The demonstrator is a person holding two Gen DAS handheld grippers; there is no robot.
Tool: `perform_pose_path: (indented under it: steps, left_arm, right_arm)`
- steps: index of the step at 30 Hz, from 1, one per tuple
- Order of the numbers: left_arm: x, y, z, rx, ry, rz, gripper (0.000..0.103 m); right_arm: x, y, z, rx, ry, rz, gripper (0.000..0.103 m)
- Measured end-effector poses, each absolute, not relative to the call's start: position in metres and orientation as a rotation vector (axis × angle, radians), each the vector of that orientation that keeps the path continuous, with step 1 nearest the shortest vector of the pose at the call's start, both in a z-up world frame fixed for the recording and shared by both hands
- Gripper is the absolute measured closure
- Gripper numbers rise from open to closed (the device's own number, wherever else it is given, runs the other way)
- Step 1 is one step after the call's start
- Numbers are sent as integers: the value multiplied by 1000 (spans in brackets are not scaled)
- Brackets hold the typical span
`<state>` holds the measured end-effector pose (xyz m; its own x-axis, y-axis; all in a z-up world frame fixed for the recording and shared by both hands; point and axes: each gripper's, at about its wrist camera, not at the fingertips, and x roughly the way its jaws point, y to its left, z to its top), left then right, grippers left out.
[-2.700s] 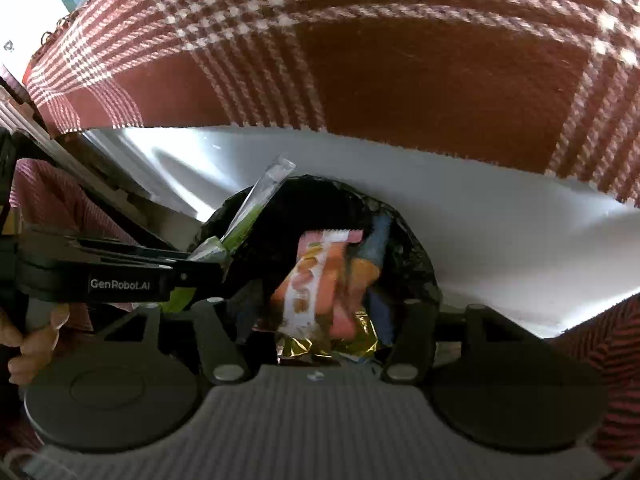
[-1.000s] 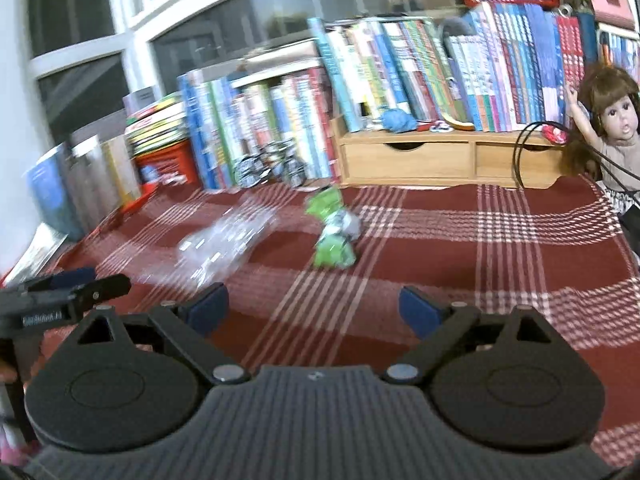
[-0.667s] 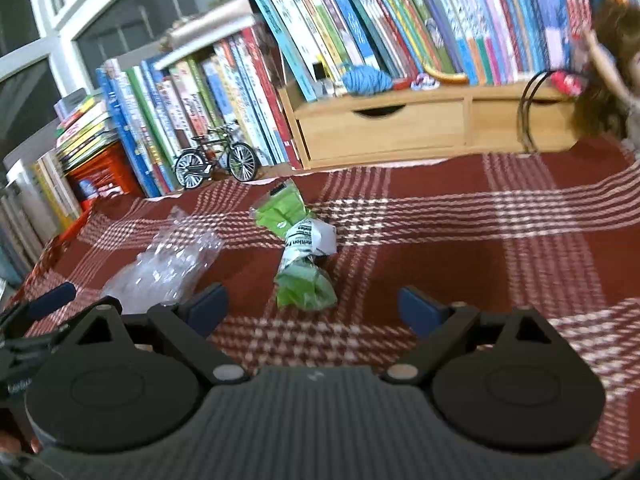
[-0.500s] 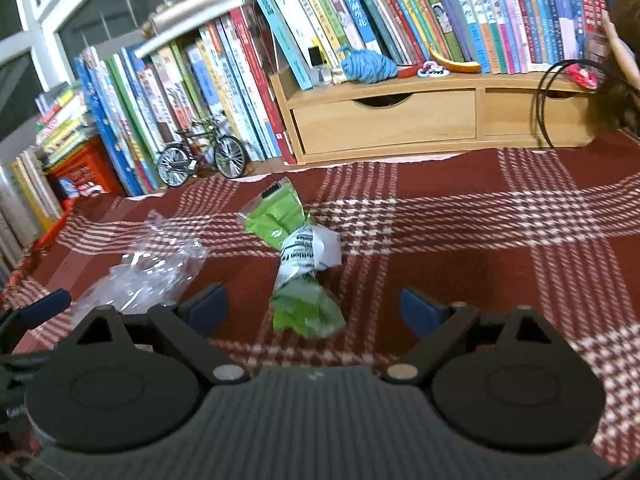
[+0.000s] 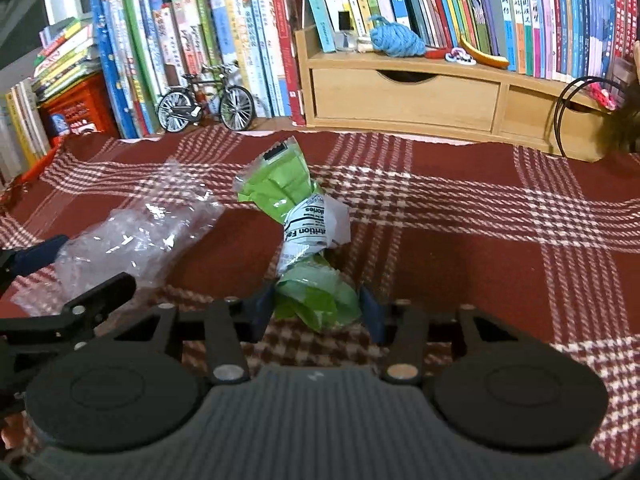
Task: Collect trash
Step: 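Grasp the clear plastic bag with the left tool while the right tool grasps green packaging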
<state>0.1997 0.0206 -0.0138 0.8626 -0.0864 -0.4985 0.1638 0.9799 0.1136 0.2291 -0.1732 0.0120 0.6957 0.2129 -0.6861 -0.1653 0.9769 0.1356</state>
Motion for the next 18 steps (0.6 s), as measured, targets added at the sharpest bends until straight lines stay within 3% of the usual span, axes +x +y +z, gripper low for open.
perform_pose_path:
  steps: [18]
  left_arm:
    - [109,-4,26,214,457,-186,28]
  right_arm:
    - [147,-190,46,107,696,310,51]
